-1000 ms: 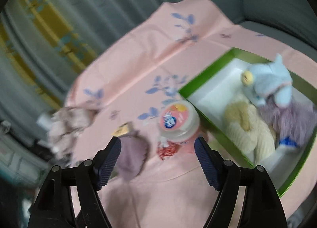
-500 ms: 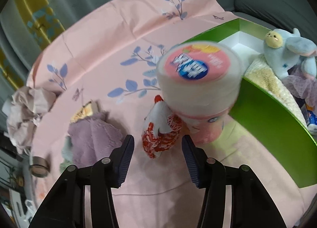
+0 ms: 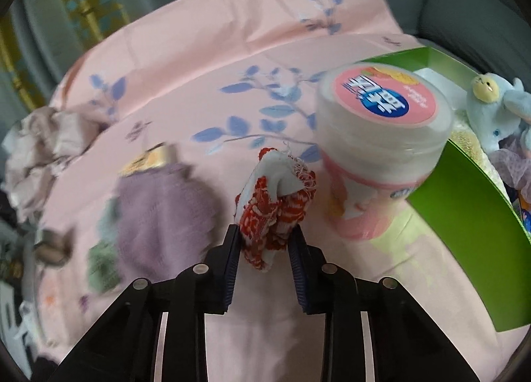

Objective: Organize soft objects
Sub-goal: 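Grasp the red-and-white sock with the right tool and lift it, then carry the sock with the right tool into the green box, then open the right tool to release the sock in the box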

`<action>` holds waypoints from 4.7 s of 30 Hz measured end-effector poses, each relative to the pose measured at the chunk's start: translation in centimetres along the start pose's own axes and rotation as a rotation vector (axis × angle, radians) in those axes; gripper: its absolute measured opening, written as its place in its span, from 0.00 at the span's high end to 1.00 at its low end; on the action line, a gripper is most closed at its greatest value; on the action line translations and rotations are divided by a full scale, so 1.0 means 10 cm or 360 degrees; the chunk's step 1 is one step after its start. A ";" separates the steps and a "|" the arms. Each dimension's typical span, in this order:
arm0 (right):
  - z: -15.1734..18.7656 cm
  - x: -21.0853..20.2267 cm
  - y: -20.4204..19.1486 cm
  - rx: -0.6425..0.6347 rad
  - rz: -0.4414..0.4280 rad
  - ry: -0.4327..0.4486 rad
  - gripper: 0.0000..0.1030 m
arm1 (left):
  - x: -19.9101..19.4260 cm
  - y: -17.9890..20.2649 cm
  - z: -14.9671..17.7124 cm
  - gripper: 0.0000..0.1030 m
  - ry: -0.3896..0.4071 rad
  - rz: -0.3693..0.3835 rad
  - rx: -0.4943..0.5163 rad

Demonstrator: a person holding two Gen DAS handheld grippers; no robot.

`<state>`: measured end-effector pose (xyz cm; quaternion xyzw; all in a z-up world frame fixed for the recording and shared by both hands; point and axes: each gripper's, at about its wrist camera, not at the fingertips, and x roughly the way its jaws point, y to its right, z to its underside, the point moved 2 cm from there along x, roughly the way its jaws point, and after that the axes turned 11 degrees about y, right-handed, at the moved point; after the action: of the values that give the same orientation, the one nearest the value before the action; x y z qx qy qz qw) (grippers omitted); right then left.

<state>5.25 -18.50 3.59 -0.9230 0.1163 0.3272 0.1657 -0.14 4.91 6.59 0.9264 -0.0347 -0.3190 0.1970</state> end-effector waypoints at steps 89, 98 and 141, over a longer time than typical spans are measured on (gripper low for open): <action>-0.81 -1.29 0.80 0.0056 -0.0714 0.0254 0.66 | -0.37 2.38 0.26 0.69 0.0095 0.0747 0.0702; -0.94 -1.22 1.57 0.0336 -0.0529 0.0308 0.66 | -0.12 3.04 0.57 0.69 -0.0089 0.0879 0.0841; -0.86 -0.78 2.23 0.0512 -0.0117 0.0230 0.50 | 0.37 3.35 0.94 0.46 -0.0350 0.0857 0.0838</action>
<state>-2.96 -41.41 9.76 -0.9094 0.1451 0.2308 0.3142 -0.80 -29.84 10.65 0.8633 -0.3780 -0.3335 0.0244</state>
